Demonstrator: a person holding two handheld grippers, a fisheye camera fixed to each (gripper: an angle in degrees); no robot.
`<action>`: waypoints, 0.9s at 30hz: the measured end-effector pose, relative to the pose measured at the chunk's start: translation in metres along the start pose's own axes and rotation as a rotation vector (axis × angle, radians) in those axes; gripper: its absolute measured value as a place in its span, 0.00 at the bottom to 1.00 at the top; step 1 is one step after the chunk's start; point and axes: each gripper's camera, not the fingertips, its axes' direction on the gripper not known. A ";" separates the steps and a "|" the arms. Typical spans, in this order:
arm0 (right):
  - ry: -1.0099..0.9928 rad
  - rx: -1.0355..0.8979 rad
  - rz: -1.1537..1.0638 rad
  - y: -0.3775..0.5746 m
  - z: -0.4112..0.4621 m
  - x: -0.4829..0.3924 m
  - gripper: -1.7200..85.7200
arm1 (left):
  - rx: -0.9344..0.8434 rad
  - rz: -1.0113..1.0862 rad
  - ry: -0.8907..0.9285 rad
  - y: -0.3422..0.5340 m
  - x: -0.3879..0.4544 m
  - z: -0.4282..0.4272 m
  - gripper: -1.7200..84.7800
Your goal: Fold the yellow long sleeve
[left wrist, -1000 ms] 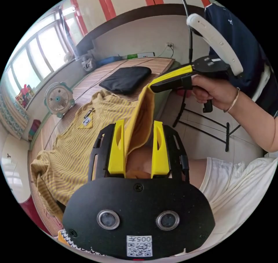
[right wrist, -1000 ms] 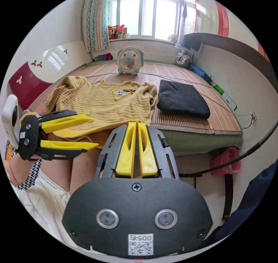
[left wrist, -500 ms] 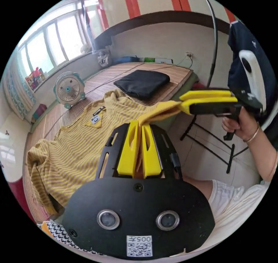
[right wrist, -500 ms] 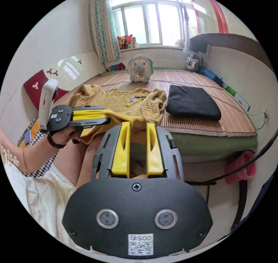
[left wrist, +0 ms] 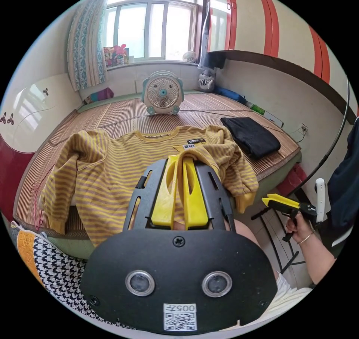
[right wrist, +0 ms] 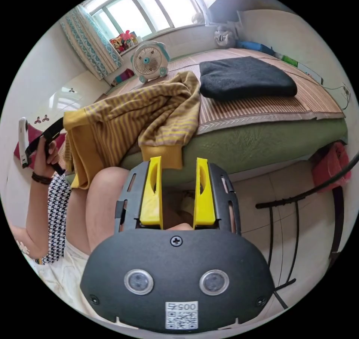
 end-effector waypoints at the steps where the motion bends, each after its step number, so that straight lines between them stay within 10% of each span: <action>1: -0.001 0.000 0.006 -0.004 0.005 -0.003 0.15 | -0.003 0.004 -0.003 0.000 -0.002 0.000 0.04; 17: 0.337 0.255 -0.426 -0.180 -0.160 -0.081 0.01 | 0.045 0.025 0.095 -0.024 -0.009 -0.044 0.04; 27: 0.900 0.332 -0.476 -0.349 -0.237 -0.079 0.01 | 0.042 0.123 0.331 -0.039 0.056 -0.058 0.04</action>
